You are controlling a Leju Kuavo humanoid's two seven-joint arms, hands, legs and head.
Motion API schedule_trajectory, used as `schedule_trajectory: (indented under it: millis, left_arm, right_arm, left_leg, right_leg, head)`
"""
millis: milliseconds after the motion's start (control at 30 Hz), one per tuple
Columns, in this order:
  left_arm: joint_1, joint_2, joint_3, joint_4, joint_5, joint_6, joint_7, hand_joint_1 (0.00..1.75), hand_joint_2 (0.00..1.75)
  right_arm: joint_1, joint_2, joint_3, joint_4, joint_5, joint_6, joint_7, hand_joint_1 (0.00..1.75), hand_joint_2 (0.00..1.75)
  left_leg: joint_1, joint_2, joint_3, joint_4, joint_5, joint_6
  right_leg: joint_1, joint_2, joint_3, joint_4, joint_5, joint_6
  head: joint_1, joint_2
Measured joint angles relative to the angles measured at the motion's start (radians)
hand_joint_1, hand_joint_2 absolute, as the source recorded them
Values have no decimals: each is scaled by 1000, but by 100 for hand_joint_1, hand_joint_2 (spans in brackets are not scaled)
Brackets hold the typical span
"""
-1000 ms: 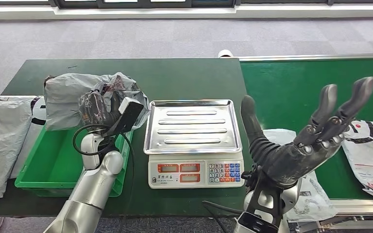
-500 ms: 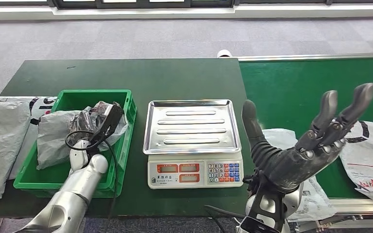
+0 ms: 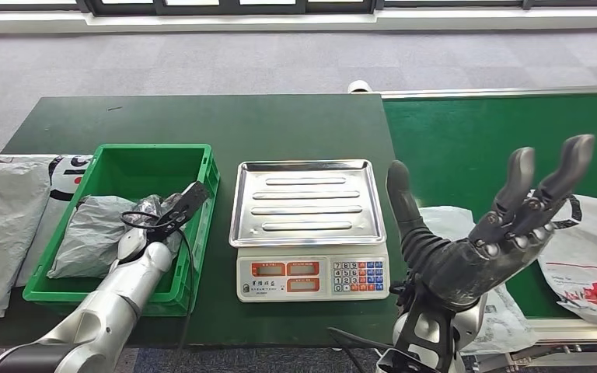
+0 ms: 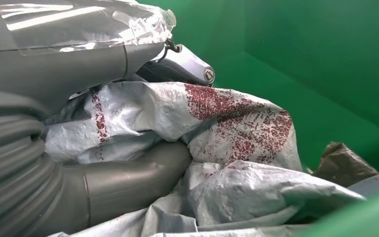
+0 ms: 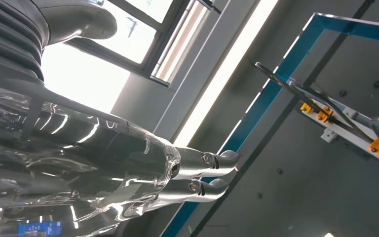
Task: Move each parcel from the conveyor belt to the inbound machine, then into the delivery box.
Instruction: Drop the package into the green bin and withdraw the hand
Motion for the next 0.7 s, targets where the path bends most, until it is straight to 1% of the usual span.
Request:
schedule_trajectory:
  millis: [33,100,167,267,333,400,500,600,633,700]
  left_arm:
    - [-2,0,0,3,-2,4,1,0,87]
    - [-4,1,0,6,-6,41,0,0,0]
    - [-1,0,2,7,-10,130,-17,0,0]
    - [3,-2,16,-3,6,281,-82,0,0]
    - [8,-7,34,-25,43,358,-156,0,0]
    - [17,-16,57,-66,109,414,-258,0,0]
    - [57,-40,97,-172,228,457,-421,0,0]
    - [122,-78,163,-333,311,475,-576,0,0]
    - [139,-91,189,-380,326,477,-609,0,0]
    - [164,-111,229,-452,342,478,-636,0,0]
  right_arm:
    - [0,0,0,0,1,0,0,0,175]
    - [0,0,0,-2,3,0,0,0,175]
    - [0,1,0,-9,8,0,0,0,175]
    - [-1,2,-1,-22,14,0,0,0,175]
    - [-1,2,-4,-30,18,0,0,0,175]
    - [-1,2,-13,-35,25,0,0,0,175]
    - [3,2,-41,-37,37,0,0,0,175]
    - [11,3,-83,-37,50,0,0,0,175]
    - [13,4,-96,-37,53,0,0,0,175]
    - [17,5,-115,-37,56,0,0,0,175]
  left_leg:
    - [0,0,1,0,0,0]
    - [0,0,2,0,0,0]
    - [0,0,3,0,0,0]
    - [0,0,3,0,1,-1]
    - [0,0,2,0,1,-1]
    - [0,0,2,0,1,-1]
    - [0,-1,1,0,1,-1]
    - [0,0,0,0,0,0]
    - [0,0,0,0,0,0]
    - [0,0,0,0,0,0]
  right_leg:
    - [0,0,1,0,0,0]
    - [0,0,2,0,0,0]
    - [0,0,2,0,0,0]
    - [0,1,2,0,1,-1]
    - [0,1,1,0,1,-1]
    - [1,0,1,0,1,-1]
    - [1,0,1,0,1,-1]
    - [0,1,0,0,1,-1]
    - [0,1,0,0,0,-1]
    - [0,1,-1,-1,0,-1]
  head:
    - [0,0]
    - [0,0]
    - [0,0]
    - [0,0]
    - [0,0]
    - [0,0]
    - [0,0]
    - [0,0]
    - [0,0]
    - [0,0]
